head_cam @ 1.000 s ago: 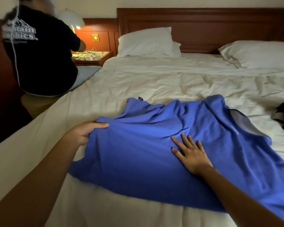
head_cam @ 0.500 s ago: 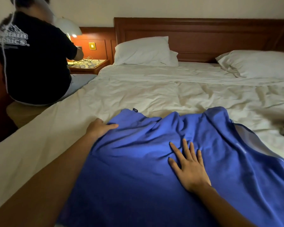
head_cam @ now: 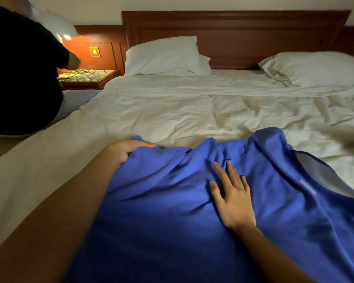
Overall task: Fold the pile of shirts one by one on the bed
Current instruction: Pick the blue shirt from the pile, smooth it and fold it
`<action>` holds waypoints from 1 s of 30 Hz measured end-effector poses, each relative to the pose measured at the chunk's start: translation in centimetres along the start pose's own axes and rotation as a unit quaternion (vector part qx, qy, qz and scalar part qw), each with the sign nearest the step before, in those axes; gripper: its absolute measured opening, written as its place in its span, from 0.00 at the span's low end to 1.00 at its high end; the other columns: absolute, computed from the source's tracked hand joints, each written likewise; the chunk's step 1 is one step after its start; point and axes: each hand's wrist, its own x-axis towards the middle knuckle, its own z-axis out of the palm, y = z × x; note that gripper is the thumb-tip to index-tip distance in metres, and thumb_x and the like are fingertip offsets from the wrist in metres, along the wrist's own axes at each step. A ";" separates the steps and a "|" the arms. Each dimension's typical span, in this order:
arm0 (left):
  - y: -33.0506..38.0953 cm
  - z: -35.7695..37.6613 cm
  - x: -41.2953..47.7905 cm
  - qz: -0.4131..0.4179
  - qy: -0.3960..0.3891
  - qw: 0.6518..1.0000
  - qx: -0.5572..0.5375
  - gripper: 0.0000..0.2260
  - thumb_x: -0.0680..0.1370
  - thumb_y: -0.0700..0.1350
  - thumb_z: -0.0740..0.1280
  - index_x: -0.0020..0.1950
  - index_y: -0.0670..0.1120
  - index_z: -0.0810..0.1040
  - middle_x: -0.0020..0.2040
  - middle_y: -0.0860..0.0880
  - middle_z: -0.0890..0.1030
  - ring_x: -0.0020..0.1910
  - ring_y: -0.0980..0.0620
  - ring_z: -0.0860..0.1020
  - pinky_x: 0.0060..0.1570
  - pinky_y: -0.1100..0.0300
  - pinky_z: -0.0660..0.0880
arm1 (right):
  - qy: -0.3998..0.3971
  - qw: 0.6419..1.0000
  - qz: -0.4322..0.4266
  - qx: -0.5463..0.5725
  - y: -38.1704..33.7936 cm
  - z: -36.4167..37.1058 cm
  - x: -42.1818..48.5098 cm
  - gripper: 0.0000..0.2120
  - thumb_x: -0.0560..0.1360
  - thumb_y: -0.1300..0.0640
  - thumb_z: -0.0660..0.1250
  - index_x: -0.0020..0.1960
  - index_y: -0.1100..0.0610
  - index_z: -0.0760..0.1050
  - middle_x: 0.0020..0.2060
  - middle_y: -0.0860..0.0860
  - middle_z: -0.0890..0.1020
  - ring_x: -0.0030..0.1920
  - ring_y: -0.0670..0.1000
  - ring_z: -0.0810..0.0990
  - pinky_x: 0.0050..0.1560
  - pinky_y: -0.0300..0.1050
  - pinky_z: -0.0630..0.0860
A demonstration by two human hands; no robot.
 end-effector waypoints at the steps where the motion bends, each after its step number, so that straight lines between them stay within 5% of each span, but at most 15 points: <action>1: -0.2 0.3 0.0 -0.005 0.001 1.000 -0.001 0.08 0.66 0.48 0.80 0.39 0.46 0.86 0.49 0.44 0.86 0.45 0.48 0.84 0.53 0.53 0.78 | 0.003 1.000 0.002 0.007 0.0 -0.1 -0.1 0.26 0.79 0.35 0.48 0.77 0.32 0.51 0.80 0.43 0.50 0.79 0.43 0.47 0.77 0.41 0.38; 4: -0.4 -0.8 0.4 0.067 0.102 0.992 -0.034 0.17 0.72 0.46 0.78 0.57 0.41 0.83 0.55 0.41 0.84 0.54 0.44 0.82 0.60 0.49 0.77 | 0.012 1.000 0.006 0.021 0.0 -0.2 -0.1 0.26 0.80 0.39 0.51 0.78 0.36 0.54 0.80 0.44 0.52 0.79 0.44 0.50 0.78 0.44 0.42; 7: -0.1 -4.2 0.8 0.203 0.270 0.937 -0.090 0.25 0.73 0.39 0.77 0.67 0.36 0.75 0.64 0.39 0.79 0.62 0.41 0.78 0.63 0.46 0.76 | 0.026 1.000 0.005 0.017 0.1 -0.2 0.0 0.26 0.81 0.42 0.53 0.79 0.40 0.56 0.80 0.47 0.53 0.79 0.46 0.51 0.79 0.46 0.44; 10: -1.2 -6.7 0.6 0.192 0.352 0.915 0.052 0.25 0.75 0.40 0.75 0.70 0.37 0.73 0.66 0.38 0.77 0.63 0.38 0.76 0.63 0.45 0.74 | 0.031 0.999 0.024 -0.020 0.2 0.1 0.1 0.26 0.81 0.42 0.52 0.79 0.40 0.54 0.80 0.49 0.52 0.80 0.49 0.48 0.79 0.46 0.42; 12: -2.4 -7.5 0.5 0.184 0.323 0.923 0.103 0.22 0.74 0.42 0.76 0.66 0.38 0.76 0.63 0.38 0.79 0.61 0.39 0.78 0.60 0.45 0.76 | 0.023 0.998 0.035 -0.049 0.3 0.4 0.2 0.27 0.81 0.40 0.50 0.79 0.40 0.54 0.80 0.50 0.54 0.80 0.50 0.46 0.79 0.48 0.41; 16: -3.6 -7.5 -3.2 0.133 0.215 0.965 0.064 0.21 0.71 0.57 0.77 0.55 0.45 0.81 0.52 0.46 0.84 0.49 0.49 0.82 0.39 0.57 0.78 | -0.015 0.997 0.045 -0.061 0.6 0.6 0.5 0.31 0.78 0.33 0.43 0.79 0.39 0.53 0.80 0.49 0.55 0.80 0.51 0.45 0.79 0.50 0.41; 21: -7.6 -7.0 -11.1 0.045 0.122 0.978 0.162 0.21 0.65 0.64 0.77 0.44 0.49 0.79 0.43 0.50 0.81 0.39 0.51 0.80 0.37 0.62 0.75 | -0.110 0.992 0.043 -0.039 0.4 -0.5 0.0 0.29 0.79 0.33 0.48 0.77 0.31 0.42 0.81 0.49 0.48 0.80 0.49 0.40 0.78 0.50 0.37; 25: -10.2 -6.0 -16.1 0.018 0.091 0.964 0.249 0.25 0.66 0.57 0.81 0.55 0.43 0.83 0.51 0.47 0.86 0.51 0.47 0.83 0.59 0.50 0.78 | -0.185 0.980 0.031 -0.060 -0.6 -1.7 -3.7 0.29 0.79 0.32 0.47 0.73 0.29 0.34 0.81 0.51 0.42 0.79 0.49 0.37 0.77 0.49 0.37; 30: -12.8 -6.0 -19.7 0.090 0.186 0.970 0.127 0.16 0.68 0.43 0.81 0.53 0.41 0.84 0.52 0.41 0.85 0.51 0.42 0.83 0.58 0.46 0.79 | -0.213 0.973 0.021 -0.085 -2.2 -3.8 -8.9 0.29 0.81 0.35 0.48 0.76 0.33 0.38 0.81 0.52 0.45 0.80 0.51 0.41 0.78 0.49 0.42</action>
